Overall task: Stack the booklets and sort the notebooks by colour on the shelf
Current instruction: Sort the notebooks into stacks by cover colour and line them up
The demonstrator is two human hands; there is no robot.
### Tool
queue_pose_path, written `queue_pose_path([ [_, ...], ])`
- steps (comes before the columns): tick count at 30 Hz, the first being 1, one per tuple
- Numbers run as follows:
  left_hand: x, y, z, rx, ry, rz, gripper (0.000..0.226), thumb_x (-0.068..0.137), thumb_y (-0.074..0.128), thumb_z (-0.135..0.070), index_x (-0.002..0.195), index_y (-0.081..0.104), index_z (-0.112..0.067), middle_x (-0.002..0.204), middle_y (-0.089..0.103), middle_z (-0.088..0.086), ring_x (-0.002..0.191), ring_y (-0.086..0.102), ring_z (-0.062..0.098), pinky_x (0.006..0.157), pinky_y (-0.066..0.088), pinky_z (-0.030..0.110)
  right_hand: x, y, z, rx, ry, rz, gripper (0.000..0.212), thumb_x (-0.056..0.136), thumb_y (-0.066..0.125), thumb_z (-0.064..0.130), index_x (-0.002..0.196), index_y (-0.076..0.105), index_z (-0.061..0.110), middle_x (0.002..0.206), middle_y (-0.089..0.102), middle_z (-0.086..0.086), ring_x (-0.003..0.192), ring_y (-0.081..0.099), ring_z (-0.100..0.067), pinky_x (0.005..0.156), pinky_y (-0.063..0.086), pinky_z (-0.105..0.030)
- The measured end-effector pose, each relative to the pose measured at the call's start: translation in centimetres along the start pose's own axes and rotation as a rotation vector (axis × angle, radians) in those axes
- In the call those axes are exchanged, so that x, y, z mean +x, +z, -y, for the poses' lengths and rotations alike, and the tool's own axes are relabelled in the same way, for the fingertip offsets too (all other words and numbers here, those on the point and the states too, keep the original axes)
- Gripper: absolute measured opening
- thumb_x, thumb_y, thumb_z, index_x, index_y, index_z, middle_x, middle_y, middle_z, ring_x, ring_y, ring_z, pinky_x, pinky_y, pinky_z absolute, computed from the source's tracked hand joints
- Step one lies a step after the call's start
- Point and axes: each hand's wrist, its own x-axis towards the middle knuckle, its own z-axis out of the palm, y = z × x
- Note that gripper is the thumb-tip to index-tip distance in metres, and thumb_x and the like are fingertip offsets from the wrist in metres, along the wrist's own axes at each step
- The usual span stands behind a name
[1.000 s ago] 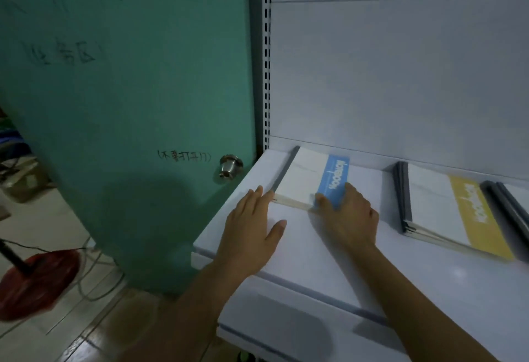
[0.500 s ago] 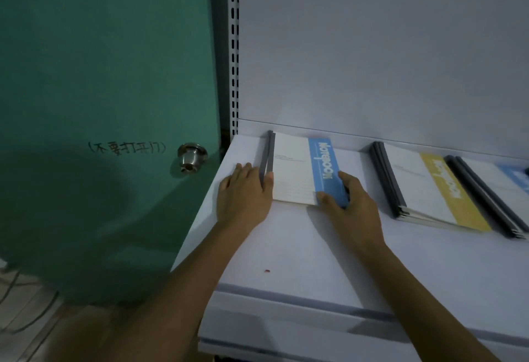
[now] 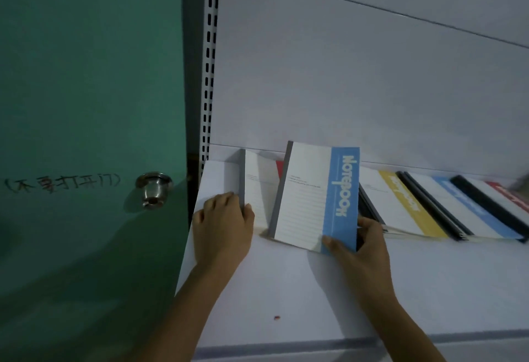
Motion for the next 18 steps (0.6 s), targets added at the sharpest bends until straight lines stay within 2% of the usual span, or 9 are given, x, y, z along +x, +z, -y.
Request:
queue_pose_path([
  [2,0.1,-0.3,0.0,-0.155,-0.022,-0.059,0.027,0.098,0.036,-0.030,0.108,0.055,-0.013,0.114,0.058,0.002,0.106,0.051,0.021,0.093,0.041,0.040,0.1,0.0,-0.1,-0.007,-0.006,0.011,0.050,0.076,0.079,0.017,0.111,0.043,0.019,0.105,0.060,0.009,0.094,0.062,-0.011,0.080,0.056,-0.037],
  [4,0.1,-0.6,0.2,-0.369,-0.059,-0.113,0.025,0.099,0.037,-0.026,0.111,0.054,-0.011,0.108,0.060,0.005,0.097,0.055,0.023,0.080,0.049,0.044,0.2,0.1,-0.3,-0.013,-0.005,-0.011,0.050,0.077,0.078,0.016,0.112,0.043,0.018,0.106,0.059,0.008,0.095,0.061,-0.010,0.077,0.055,-0.033],
  [6,0.0,-0.7,0.2,-0.535,-0.088,-0.178,0.025,0.100,0.035,-0.026,0.116,0.051,-0.014,0.104,0.062,0.002,0.088,0.059,0.021,0.068,0.052,0.039,0.2,0.1,-0.5,-0.015,0.001,-0.046,0.049,0.080,0.075,0.017,0.115,0.041,0.022,0.104,0.056,0.016,0.092,0.060,-0.004,0.069,0.054,-0.018],
  [8,-0.2,-0.7,0.2,-0.646,-0.106,-0.249,0.025,0.102,0.033,-0.025,0.120,0.048,-0.017,0.103,0.061,-0.006,0.085,0.059,0.017,0.066,0.048,0.030,0.3,0.2,-0.4,-0.017,0.000,-0.065,0.049,0.083,0.072,0.016,0.118,0.039,0.026,0.100,0.053,0.022,0.087,0.058,0.001,0.059,0.050,-0.008],
  [10,-0.2,-0.8,0.2,-0.742,-0.135,-0.278,0.024,0.102,0.032,-0.025,0.122,0.046,-0.020,0.103,0.063,-0.005,0.083,0.061,0.019,0.064,0.051,0.032,0.4,0.4,0.0,-0.043,-0.010,-0.075,0.047,0.087,0.067,0.014,0.123,0.039,0.025,0.101,0.055,0.016,0.086,0.058,-0.004,0.067,0.051,-0.015],
  [12,-0.4,-1.3,0.1,-0.817,-0.180,-0.267,0.025,0.103,0.032,-0.025,0.123,0.045,-0.020,0.104,0.064,0.000,0.083,0.063,0.025,0.065,0.056,0.042,0.0,0.5,1.0,-0.052,0.019,-0.074,0.045,0.091,0.059,0.010,0.130,0.039,0.023,0.109,0.056,0.005,0.093,0.058,-0.016,0.079,0.053,-0.033],
  [13,-0.7,-1.7,0.0,-0.847,-0.191,-0.264,0.025,0.103,0.032,-0.024,0.123,0.045,-0.019,0.104,0.064,0.001,0.084,0.063,0.027,0.066,0.056,0.044,-0.5,0.2,1.5,-0.017,0.051,-0.072,0.044,0.093,0.057,0.008,0.131,0.040,0.022,0.112,0.056,0.001,0.096,0.058,-0.020,0.080,0.054,-0.036],
  [16,-2.3,-3.3,-0.3,-0.935,-0.164,-0.247,0.022,0.103,0.032,-0.024,0.118,0.047,-0.025,0.100,0.065,-0.002,0.070,0.062,0.017,0.057,0.055,0.034,-3.1,-1.6,2.3,0.250,0.208,-0.113,0.041,0.093,0.057,0.004,0.124,0.043,0.027,0.107,0.059,-0.001,0.088,0.062,-0.017,0.056,0.055,-0.022],
  [18,-4.0,-3.9,-0.5,-1.020,-0.152,-0.207,0.019,0.103,0.033,-0.024,0.112,0.048,-0.030,0.095,0.065,-0.008,0.061,0.060,0.009,0.047,0.051,0.022,-5.4,-3.1,2.0,0.377,0.276,-0.210,0.042,0.092,0.058,0.004,0.119,0.045,0.032,0.101,0.061,0.003,0.082,0.064,-0.017,0.050,0.051,-0.021],
])
